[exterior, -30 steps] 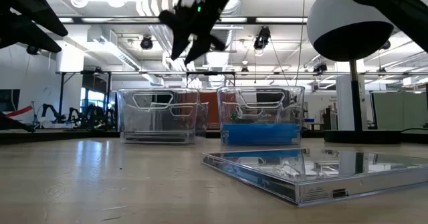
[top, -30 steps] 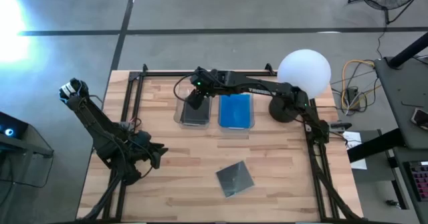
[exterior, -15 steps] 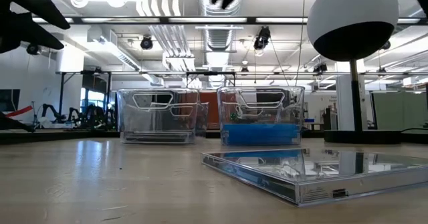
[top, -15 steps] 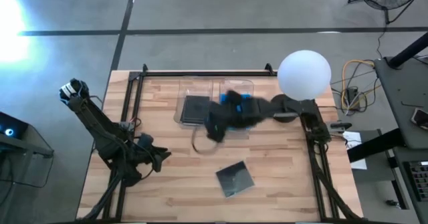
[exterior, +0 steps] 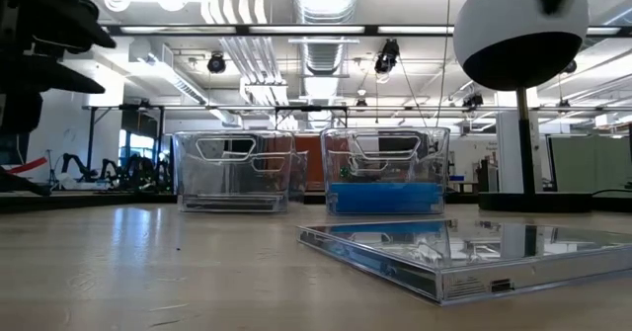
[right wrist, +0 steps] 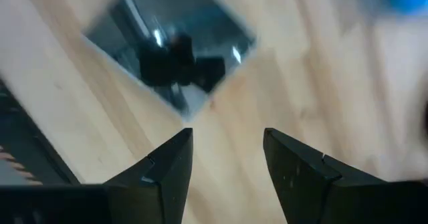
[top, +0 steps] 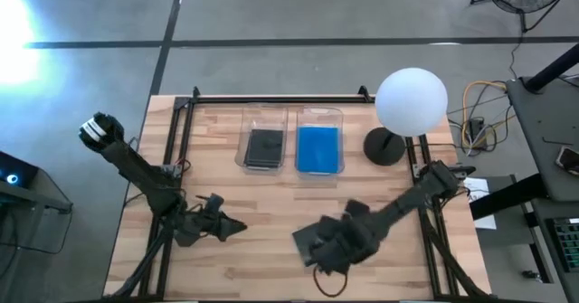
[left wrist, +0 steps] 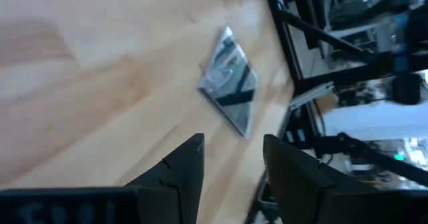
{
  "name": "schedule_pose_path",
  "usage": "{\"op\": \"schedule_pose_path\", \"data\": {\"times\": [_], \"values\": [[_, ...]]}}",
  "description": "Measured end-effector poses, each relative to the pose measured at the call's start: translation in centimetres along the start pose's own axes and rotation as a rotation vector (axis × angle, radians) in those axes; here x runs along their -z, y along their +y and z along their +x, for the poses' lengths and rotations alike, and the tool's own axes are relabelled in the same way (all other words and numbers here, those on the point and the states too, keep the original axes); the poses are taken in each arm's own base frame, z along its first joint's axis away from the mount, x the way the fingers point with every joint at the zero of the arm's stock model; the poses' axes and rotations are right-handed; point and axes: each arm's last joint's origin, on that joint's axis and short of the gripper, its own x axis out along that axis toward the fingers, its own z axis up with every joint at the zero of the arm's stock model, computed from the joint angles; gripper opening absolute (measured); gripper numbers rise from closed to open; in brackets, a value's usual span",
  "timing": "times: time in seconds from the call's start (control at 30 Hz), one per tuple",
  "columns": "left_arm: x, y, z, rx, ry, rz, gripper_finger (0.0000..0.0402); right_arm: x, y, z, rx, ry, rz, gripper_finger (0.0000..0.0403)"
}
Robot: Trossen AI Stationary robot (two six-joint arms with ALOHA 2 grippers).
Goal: Pick & place jewel cases by type
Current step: Put the black cd case into the left transparent bin
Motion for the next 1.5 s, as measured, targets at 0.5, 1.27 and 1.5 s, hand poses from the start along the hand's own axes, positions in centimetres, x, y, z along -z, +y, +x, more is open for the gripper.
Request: {"op": "schedule_pose_path", "data": {"times": [0.5, 1.27, 1.5], "values": [[3.6, -4.5, 6.7, 0.043, 0.162, 0.062, 0.0135, 6.6, 1.1, 7.4, -0.206, -0.018, 0.574, 0.0178], [1.3, -3.3, 12.1, -0.118, 0.29, 0.233, 0.0135, 7.6, -3.6, 15.2, -0.46, -0.181, 0.947, 0.0178], [0.9, -1.5, 14.3, -0.166, 0.398, 0.243, 0.0135, 7.5, -3.0, 16.6, -0.46, -0.156, 0.921, 0.0178]]}}
